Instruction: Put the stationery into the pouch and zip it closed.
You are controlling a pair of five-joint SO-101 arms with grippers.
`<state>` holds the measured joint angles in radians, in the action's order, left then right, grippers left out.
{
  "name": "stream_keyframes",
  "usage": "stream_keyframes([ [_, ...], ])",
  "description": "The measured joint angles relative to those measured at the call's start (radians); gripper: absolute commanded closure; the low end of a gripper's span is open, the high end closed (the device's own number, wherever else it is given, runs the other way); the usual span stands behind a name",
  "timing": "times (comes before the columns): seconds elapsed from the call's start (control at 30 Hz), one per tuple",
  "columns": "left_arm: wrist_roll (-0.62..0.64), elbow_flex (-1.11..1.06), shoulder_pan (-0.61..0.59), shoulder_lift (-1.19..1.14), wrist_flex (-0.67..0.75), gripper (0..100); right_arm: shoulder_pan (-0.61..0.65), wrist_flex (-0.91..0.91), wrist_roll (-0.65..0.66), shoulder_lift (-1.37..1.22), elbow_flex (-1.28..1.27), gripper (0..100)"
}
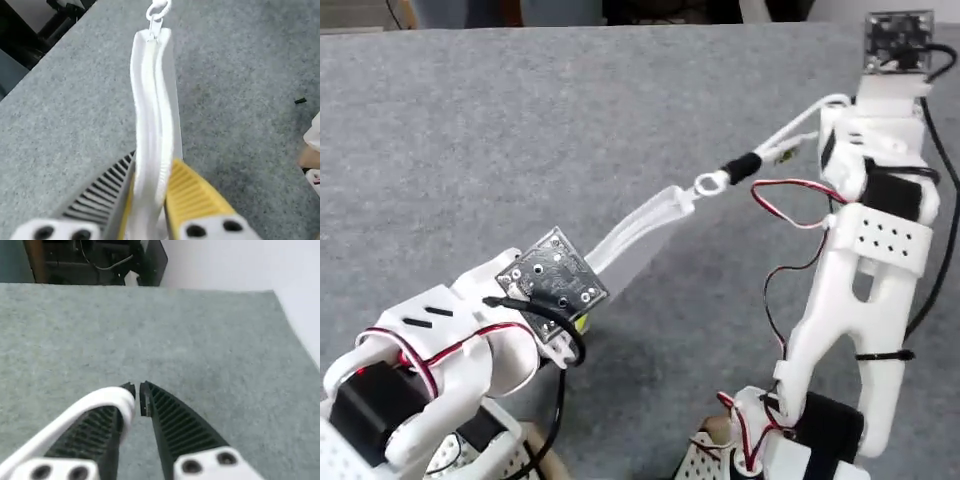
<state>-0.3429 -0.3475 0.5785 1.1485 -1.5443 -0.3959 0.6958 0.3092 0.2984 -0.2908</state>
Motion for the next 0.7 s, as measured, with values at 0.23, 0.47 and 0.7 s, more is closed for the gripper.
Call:
stream_keyframes([
  [0.23,0.000,-0.002,0.000,-0.002,0.000,97,-0.029,-0.038,0.000,0.000,-0.060,98.6],
  [0.47,0.000,-0.075,-0.006,0.002,0.038,97,-0.032,0.028,-0.052,-0.002,-0.052,98.5],
  [0.7,0.000,-0.196,-0.089,0.008,0.212,97,-0.031,0.192,-0.183,-0.002,0.072,98.3],
])
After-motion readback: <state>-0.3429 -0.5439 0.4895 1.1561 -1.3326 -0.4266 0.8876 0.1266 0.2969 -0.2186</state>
